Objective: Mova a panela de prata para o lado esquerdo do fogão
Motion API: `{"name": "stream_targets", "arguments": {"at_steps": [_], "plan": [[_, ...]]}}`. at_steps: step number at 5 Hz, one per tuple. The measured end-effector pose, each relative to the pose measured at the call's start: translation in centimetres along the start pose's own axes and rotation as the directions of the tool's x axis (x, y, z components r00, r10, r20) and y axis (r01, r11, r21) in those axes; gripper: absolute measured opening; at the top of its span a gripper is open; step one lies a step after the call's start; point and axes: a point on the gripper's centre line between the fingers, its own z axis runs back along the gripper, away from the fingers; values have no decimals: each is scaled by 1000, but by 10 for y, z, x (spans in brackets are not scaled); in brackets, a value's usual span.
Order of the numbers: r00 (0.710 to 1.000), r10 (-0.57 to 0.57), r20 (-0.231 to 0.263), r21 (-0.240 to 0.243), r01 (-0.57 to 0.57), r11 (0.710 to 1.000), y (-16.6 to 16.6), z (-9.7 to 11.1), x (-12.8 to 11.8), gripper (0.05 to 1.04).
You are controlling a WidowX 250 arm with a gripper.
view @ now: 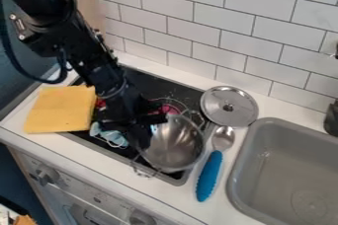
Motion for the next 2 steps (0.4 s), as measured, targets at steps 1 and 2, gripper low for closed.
{"name": "stream_targets", "arguments": {"at_steps": [1,2], "plan": [[1000,9,-20,18,-9,1000,5,-10,-2,81],[1000,11,-23,22,-10,1000,8,-17,3,81]]}}
